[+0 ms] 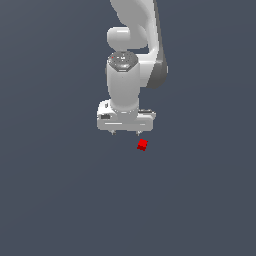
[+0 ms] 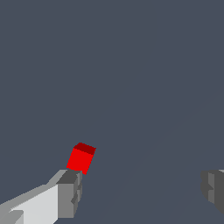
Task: Pick up the red cube and move it to a goal position.
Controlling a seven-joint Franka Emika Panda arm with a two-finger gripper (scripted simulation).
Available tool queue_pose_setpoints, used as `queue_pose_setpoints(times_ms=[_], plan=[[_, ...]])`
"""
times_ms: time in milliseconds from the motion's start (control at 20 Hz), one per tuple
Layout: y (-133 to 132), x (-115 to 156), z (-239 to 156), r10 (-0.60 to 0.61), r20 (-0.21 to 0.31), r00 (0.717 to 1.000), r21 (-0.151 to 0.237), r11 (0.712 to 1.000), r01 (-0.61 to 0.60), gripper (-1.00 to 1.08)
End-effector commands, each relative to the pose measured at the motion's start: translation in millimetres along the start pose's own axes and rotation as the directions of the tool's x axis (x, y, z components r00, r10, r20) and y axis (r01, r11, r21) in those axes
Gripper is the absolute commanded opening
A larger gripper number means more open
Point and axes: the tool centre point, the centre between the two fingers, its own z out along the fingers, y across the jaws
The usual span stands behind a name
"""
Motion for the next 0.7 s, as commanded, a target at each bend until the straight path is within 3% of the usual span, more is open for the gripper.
queue_pose_setpoints(times_ms=[0,650], plan=[[0.0,0.0,0.0,0.000,0.000,1.000,0.000,1.000,0.000,1.00],[-17.5,-15.6,39.3,0.085,-0.001,0.996,-0.002,0.996,-0.085,1.00]])
